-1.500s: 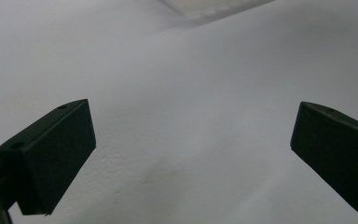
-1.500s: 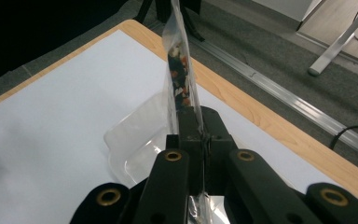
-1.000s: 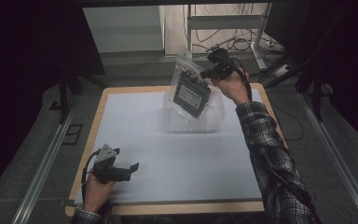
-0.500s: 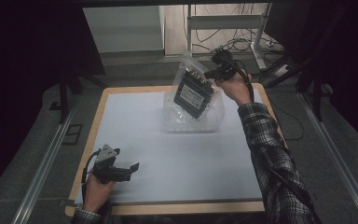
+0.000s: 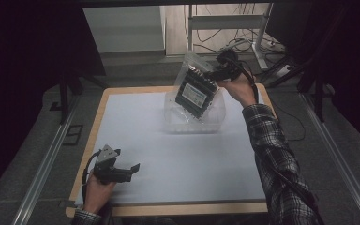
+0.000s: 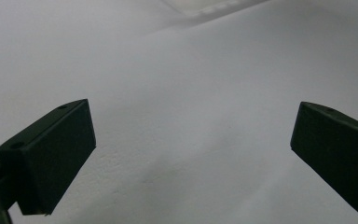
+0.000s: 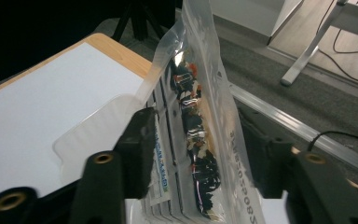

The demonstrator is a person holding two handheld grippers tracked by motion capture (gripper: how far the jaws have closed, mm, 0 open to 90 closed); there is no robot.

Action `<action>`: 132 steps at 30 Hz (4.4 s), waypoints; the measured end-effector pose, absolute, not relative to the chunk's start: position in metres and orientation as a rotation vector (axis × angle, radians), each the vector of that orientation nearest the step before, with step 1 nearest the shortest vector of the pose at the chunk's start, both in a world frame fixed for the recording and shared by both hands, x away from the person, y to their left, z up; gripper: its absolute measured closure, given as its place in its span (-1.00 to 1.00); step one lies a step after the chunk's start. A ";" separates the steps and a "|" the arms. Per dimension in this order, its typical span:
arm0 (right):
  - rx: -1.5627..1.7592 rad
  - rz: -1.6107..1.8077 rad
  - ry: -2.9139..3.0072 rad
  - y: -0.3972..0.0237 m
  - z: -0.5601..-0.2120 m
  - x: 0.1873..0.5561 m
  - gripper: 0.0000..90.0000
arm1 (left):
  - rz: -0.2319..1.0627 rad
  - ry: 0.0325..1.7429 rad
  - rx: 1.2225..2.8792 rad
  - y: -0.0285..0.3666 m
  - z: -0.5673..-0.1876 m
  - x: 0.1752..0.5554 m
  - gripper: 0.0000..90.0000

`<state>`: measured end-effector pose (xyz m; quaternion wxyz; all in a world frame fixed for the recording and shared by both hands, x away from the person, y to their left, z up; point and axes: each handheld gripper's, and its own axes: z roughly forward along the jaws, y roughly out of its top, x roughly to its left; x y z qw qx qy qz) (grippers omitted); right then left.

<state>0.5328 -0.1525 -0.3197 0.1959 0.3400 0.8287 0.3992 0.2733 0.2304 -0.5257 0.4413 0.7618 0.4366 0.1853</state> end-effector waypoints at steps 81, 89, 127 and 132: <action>0.852 1.274 2.313 -0.221 -0.323 0.441 -0.88 | 0.435 1.051 1.890 0.226 -0.524 0.273 -1.00; 0.837 1.284 2.327 -0.226 -0.334 0.423 -0.93 | 0.435 1.051 1.893 0.225 -0.524 0.272 -1.00; 0.828 1.239 2.265 -0.269 -0.386 0.343 -1.00 | 0.431 1.049 1.916 0.222 -0.523 0.272 -0.99; 0.843 1.254 2.246 -0.277 -0.389 0.334 -1.00 | 0.431 1.050 1.911 0.221 -0.523 0.272 -0.99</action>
